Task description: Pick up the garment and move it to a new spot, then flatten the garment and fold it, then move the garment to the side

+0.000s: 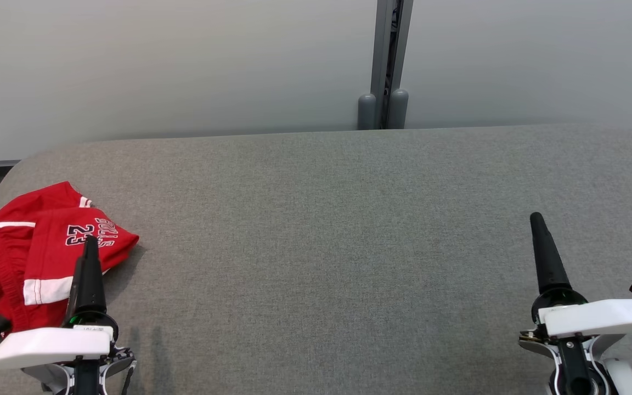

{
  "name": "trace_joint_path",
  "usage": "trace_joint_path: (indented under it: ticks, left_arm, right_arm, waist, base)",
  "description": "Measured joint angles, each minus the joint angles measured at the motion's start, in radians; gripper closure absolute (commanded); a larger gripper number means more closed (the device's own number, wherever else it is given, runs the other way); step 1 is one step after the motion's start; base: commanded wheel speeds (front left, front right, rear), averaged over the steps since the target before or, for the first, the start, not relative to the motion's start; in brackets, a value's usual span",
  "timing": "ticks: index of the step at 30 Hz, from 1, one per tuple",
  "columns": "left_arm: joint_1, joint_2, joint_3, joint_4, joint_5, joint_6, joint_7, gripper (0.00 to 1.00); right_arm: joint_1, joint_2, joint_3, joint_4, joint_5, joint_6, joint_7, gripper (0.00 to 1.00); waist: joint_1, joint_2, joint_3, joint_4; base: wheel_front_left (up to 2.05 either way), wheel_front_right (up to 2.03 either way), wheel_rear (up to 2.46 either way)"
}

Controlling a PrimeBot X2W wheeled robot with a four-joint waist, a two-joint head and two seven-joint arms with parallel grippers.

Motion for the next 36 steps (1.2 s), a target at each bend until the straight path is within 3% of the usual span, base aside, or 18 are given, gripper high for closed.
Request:
trace_joint_path:
  ticks: [7,19,36]
  left_arm:
    - [0.001,0.004,-0.027,-0.038,0.210,0.016,-0.032,0.00]
    - [0.018,0.009,-0.077,-0.059,0.463,0.059,-0.070,0.00]
    - [0.036,0.013,-0.135,-0.070,0.681,0.097,-0.126,0.00]
  right_arm:
    - [0.003,-0.002,0.019,-0.025,-0.183,0.000,-0.019,0.00]
    - [0.015,-0.009,0.020,-0.041,-0.427,0.000,-0.042,0.00]
    - [0.026,-0.008,-0.014,-0.029,-0.732,0.001,-0.075,0.00]
  waist:
    - [0.0000,0.0000,0.000,0.001]
    - [-0.0001,0.0000,-0.001,0.001]
    - [0.0000,0.0000,-0.002,0.008]
  base:
    - [0.00,0.00,0.00]
    - [0.00,0.00,0.00]
    - [0.00,0.00,0.00]
